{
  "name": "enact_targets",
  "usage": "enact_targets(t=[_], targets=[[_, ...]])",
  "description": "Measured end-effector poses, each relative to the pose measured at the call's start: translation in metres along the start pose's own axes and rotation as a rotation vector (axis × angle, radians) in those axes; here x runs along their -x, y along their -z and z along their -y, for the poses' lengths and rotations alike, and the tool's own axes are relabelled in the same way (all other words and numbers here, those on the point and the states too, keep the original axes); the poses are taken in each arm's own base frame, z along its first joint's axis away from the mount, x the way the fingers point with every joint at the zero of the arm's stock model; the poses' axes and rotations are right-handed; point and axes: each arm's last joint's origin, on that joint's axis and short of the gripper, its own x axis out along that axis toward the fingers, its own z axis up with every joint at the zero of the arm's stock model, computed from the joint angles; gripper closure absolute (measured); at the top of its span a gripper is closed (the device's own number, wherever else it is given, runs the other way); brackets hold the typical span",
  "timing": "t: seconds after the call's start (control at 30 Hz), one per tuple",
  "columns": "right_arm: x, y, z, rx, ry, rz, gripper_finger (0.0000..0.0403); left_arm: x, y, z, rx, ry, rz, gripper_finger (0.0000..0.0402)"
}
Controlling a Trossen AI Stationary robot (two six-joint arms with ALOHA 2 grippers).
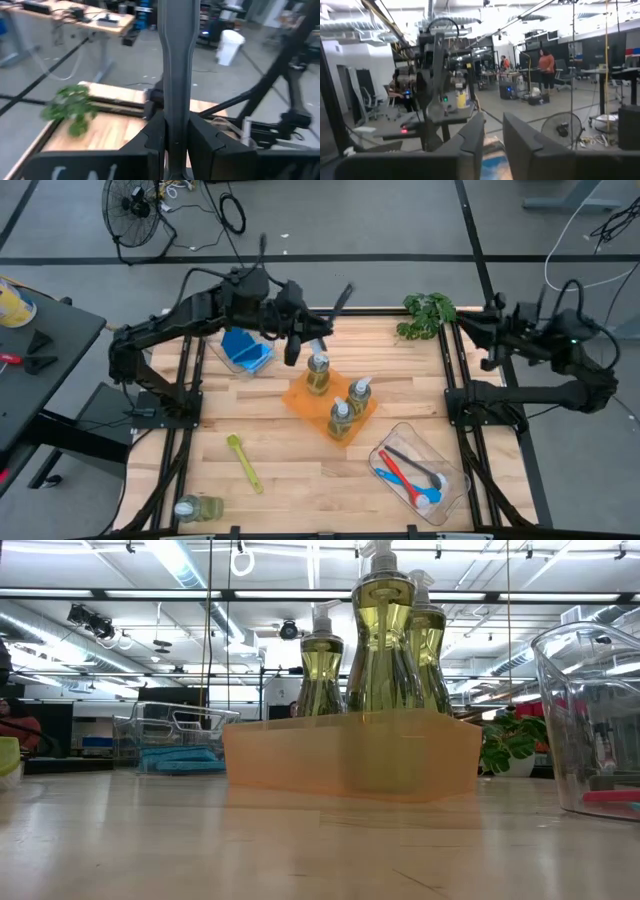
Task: Pick & Place Kitchen Sink Supplies
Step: Put the gray dish brush into the bottom transparent bin
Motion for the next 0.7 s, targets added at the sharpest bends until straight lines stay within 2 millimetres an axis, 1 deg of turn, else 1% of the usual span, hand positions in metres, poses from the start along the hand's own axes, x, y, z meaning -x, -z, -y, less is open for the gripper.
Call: enact_targets(t=[0.17,0.3,0.53,0.7], targets=[[-0.032,0.0,-0.005,-0.006,-0.003,0.012,0.0261,-0.015,0.001,-0.002,-0.028,0.076,0.021,0.034],[-0.057,0.003,-0.01,-0.058,-0.072,0.012,0.0206,-0.025,0.002,-0.002,-0.037,0.116,0.034,0.0337],[-0.095,0.009,-0.018,-0.14,-0.207,0.03,0.0121,-0.031,0.002,-0.002,-0.049,0.178,0.052,0.0344],[-0.12,0.015,-0.024,-0.137,-0.289,0.056,0.008,-0.031,0.002,-0.002,-0.058,0.178,0.053,0.0335]])
